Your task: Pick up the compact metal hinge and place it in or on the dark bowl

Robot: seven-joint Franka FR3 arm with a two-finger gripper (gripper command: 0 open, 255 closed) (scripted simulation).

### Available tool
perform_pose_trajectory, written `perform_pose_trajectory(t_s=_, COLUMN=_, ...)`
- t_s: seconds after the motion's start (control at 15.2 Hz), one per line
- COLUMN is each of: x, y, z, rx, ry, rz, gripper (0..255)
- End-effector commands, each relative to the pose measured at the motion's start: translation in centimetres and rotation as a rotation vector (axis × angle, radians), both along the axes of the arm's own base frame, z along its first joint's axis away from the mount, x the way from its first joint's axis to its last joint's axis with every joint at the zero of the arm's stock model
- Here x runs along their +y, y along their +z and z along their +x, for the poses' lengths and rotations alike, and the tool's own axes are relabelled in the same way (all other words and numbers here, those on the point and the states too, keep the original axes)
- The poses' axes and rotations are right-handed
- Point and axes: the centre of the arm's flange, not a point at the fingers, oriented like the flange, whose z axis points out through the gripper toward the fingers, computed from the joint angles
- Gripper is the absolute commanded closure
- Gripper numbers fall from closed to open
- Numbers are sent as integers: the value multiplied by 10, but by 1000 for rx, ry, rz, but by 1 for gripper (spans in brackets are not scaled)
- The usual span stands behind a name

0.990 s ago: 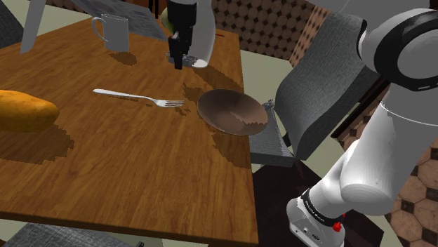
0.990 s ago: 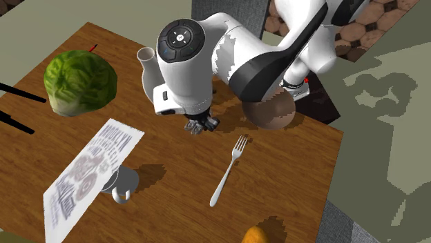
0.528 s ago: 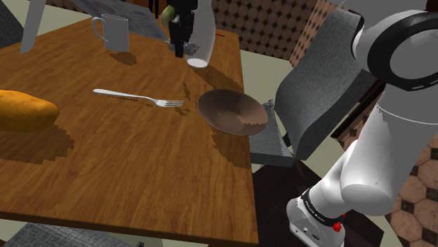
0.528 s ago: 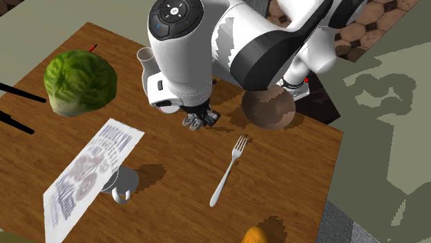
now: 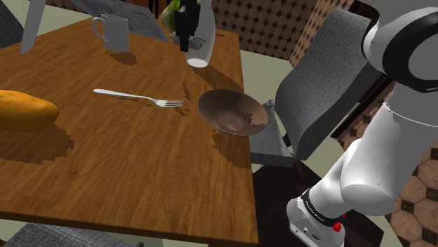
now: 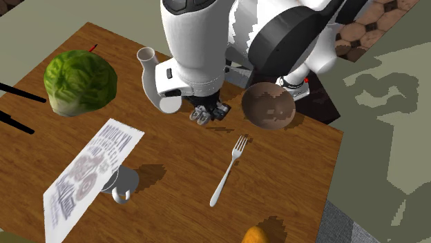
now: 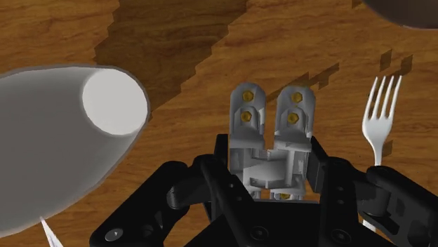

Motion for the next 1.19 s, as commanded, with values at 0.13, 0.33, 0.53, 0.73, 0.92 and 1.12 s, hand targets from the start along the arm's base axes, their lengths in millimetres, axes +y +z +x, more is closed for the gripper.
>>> perform_pose_trajectory(t_s=0.13, x=-3, y=-2, z=-54, rx=0, ry=-1, rz=0, gripper=255)
perform_pose_trajectory(t_s=0.33, x=-4, y=-2, z=-94, rx=0, ry=-1, rz=0, gripper=255)
perform_pose_trajectory(t_s=0.53, x=-6, y=-2, z=-133, rx=0, ry=-1, rz=0, gripper=255)
perform_pose_trajectory(t_s=0.73, x=-8, y=-3, z=-173, rx=0, ry=-1, rz=0, gripper=255)
perform_pose_trajectory(t_s=0.92, x=-9, y=-3, z=-219, rx=0, ry=-1, rz=0, gripper=255)
perform_pose_trajectory(t_s=1.12, x=-9, y=-19, z=-219, rx=0, ry=-1, rz=0, gripper=255)
